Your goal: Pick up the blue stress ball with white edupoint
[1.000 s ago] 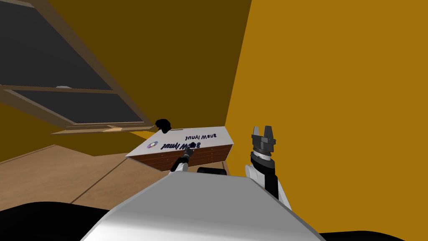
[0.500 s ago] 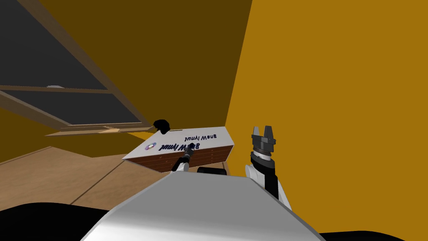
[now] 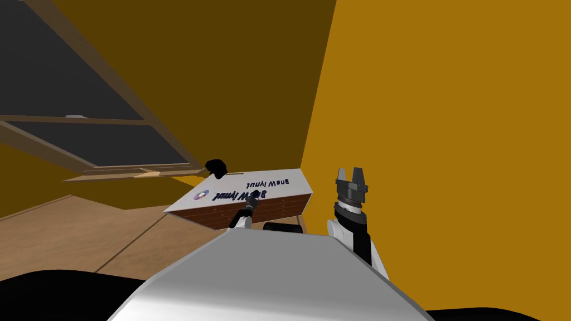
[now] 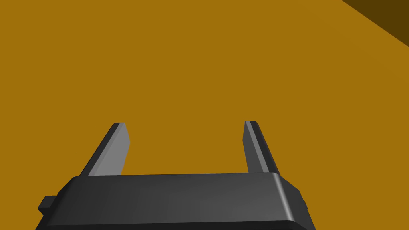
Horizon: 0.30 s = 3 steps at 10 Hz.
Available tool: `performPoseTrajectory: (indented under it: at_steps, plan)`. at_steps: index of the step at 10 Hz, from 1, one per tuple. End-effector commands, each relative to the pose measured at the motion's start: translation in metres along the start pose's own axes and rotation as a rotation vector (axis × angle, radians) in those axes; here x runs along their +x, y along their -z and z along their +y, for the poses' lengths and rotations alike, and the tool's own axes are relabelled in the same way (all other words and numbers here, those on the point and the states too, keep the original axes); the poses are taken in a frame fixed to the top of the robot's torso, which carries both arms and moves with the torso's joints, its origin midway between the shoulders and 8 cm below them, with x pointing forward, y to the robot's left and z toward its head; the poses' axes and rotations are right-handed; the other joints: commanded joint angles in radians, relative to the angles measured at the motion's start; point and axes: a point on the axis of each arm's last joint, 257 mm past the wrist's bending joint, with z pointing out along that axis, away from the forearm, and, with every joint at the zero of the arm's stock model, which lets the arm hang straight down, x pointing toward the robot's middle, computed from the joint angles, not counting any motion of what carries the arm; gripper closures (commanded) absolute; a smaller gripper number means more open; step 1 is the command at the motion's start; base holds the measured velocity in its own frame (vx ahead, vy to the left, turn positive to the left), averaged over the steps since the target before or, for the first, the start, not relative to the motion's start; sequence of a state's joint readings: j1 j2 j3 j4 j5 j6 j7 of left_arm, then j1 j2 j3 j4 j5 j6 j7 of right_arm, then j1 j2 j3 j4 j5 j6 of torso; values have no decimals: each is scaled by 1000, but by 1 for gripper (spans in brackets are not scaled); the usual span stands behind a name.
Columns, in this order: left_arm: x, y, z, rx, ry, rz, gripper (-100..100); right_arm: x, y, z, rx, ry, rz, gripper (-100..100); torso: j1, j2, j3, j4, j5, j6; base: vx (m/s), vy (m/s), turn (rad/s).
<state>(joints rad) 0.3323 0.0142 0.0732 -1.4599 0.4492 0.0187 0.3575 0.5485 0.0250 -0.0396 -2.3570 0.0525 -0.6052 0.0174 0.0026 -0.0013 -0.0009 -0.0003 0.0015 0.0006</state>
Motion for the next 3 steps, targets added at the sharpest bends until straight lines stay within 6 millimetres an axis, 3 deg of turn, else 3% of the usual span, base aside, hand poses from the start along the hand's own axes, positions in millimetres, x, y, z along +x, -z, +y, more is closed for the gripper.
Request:
performPoseTrajectory:
  at_steps: [1,2,3]
  plan:
    - [0,4,-2,-6,5,-2,100,0,0,0,0,0,0,0,0,0,0,0,0,0,-41,-23,9]
    - [1,2,-3,1,0,1,100,0,0,0,0,0,0,0,-1,3,1,0,0,0,-27,-14,8]
    - [0,2,-3,1,0,1,0,0,0,0,0,0,0,0,-1,2,1,0,1,0,0,0,0]
